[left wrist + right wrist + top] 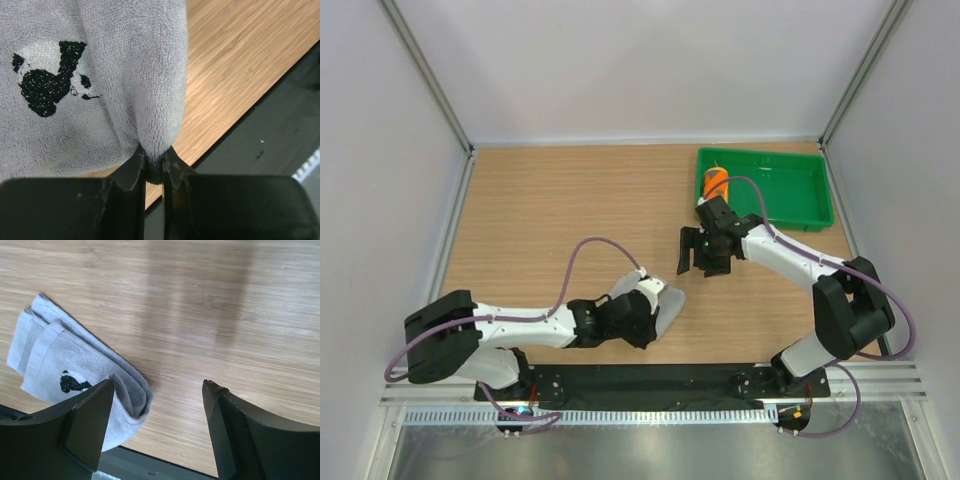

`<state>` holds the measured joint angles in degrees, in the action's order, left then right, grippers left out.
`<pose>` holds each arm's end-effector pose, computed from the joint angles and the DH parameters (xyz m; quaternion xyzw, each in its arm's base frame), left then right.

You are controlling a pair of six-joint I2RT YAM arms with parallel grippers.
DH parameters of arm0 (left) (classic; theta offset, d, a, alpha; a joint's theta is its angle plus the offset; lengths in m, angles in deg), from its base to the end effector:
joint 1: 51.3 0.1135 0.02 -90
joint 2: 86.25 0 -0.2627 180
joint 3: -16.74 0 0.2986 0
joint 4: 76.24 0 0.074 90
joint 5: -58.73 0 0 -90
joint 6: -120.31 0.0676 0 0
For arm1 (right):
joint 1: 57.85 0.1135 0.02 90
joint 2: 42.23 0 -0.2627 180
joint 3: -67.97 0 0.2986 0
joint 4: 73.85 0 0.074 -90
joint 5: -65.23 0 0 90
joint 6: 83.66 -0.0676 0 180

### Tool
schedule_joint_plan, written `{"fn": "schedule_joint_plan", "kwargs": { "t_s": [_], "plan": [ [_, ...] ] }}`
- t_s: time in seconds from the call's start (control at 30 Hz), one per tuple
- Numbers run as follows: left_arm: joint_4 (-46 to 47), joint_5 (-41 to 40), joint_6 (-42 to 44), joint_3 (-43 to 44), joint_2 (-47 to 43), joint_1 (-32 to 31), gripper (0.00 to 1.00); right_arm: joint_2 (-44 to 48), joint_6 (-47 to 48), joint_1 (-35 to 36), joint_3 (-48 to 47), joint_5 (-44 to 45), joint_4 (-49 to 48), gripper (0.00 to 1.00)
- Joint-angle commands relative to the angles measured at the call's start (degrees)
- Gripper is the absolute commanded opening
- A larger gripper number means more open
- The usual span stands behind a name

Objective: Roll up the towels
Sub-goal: Roll the towel

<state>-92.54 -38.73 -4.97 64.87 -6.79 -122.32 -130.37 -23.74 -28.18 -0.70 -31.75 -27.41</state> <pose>0.1130 -0.3017 0.1123 0.2631 0.8928 -0.2522 0.2648 0.3006 0.1807 0.1477 -0.0092 0.9762 0.1554 0.1510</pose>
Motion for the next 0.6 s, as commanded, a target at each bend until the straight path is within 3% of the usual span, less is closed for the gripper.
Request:
{"fn": "schedule_joint_plan", "kwargs": {
  "t_s": [0.0,0.37,0.57],
  "plan": [
    [8.0,6.9,-6.7,-1.7,-4.2,2.4,0.0,4.2,0.6,-0.8,-2.6,2.9,2.5,0.78],
    [19.5,14.1,-23.5,-12.4,-8.0,10.3,0.0,12.7,-2.0,-0.8,4.2,-5.1,-1.0,0.77],
    [34.3,18.1,-32.4,-19.6,-4.8,13.9,0.0,16.1,-3.5,-0.8,6.9,-11.5,-5.2,0.75]
  ]
}}
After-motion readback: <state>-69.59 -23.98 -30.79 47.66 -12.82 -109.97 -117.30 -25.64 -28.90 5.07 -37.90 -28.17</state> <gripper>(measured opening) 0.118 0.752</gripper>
